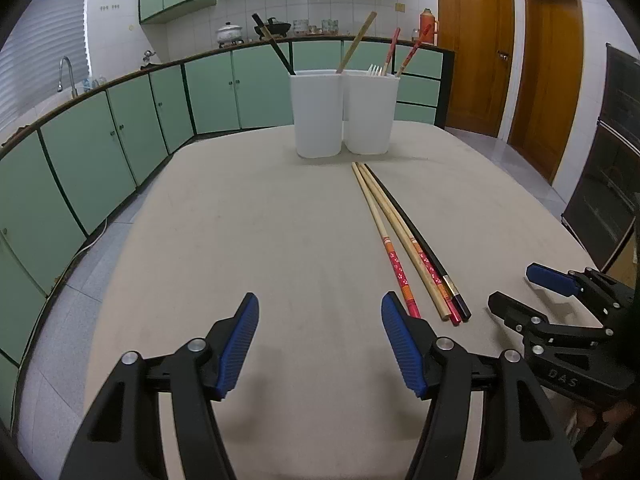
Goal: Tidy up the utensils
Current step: 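Move both tools back over the remaining chopsticks, then grasp the long black chopstick with the right tool while the left tool grasps a red chopstick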
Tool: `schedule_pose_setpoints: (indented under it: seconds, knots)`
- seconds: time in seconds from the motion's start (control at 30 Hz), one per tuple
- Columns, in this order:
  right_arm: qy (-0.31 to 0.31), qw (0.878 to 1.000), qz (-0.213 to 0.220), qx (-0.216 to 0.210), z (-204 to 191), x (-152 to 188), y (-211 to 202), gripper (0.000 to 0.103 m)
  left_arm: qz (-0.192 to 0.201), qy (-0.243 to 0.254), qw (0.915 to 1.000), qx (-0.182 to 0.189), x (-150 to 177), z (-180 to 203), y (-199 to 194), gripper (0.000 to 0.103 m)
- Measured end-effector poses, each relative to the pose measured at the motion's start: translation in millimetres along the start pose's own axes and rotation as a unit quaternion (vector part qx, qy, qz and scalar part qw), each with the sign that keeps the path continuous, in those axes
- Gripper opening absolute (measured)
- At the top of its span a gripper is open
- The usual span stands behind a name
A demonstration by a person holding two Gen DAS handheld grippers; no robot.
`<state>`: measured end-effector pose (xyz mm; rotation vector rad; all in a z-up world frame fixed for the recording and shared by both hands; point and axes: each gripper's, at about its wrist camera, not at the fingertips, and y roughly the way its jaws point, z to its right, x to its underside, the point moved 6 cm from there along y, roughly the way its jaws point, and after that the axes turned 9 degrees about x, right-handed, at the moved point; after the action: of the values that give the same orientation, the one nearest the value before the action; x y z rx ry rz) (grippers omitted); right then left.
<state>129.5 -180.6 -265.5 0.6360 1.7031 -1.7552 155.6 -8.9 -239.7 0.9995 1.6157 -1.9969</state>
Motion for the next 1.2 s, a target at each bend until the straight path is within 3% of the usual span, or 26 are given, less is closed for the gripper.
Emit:
schedule_pose_setpoints:
  seconds: [0.13, 0.27, 0.5, 0.67, 0.73, 0.8, 0.83, 0.93, 1.2]
  knots:
    - [-0.016, 1.000, -0.002, -0.025, -14.5, 0.6, 0.8, 0.062, -0.002, 0.001, 1.0000, 0.002, 0.4, 1.2, 0.1, 0.063]
    - [-0.051, 0.999, 0.000, -0.009, -28.3, -0.1, 5.9, 0.059, -0.002, 0.002, 1.0000, 0.003, 0.6, 2.1, 0.2, 0.063]
    - [-0.021, 1.000, -0.003, 0.022, -2.6, -3.0, 7.8, 0.058, -0.003, -0.003, 1.0000, 0.004, 1.3, 0.3, 0.6, 0.063]
    - [-0.011, 1.000, -0.004, -0.002, -5.6, -1.6, 8.9, 0.056, -0.003, 0.000, 1.0000, 0.010, 1.5, 5.1, 1.8, 0.063]
    - [-0.017, 1.000, 0.000, 0.000, -9.3, -1.3, 10.4, 0.049, -0.003, 0.000, 0.9999, 0.014, 2.0, 7.8, 1.9, 0.063]
    - [-0.021, 1.000, 0.006, -0.005, -12.1, -2.5, 11.6, 0.031, -0.004, 0.001, 0.9999, 0.016, 3.0, 10.1, 2.8, 0.063]
    - [-0.022, 1.000, 0.008, -0.006, -12.3, -2.7, 11.9, 0.028, -0.006, 0.000, 0.9998, 0.018, 3.5, 11.2, 4.3, 0.063]
    - [-0.022, 1.000, 0.010, -0.014, -12.2, -2.1, 10.7, 0.006, -0.012, -0.005, 0.9996, 0.026, 5.5, 14.7, 8.2, 0.063]
    - [0.003, 1.000, 0.004, -0.007, 5.1, -2.3, 7.3, 0.006, -0.028, -0.001, 0.9988, 0.040, 10.5, 31.5, 19.8, 0.063]
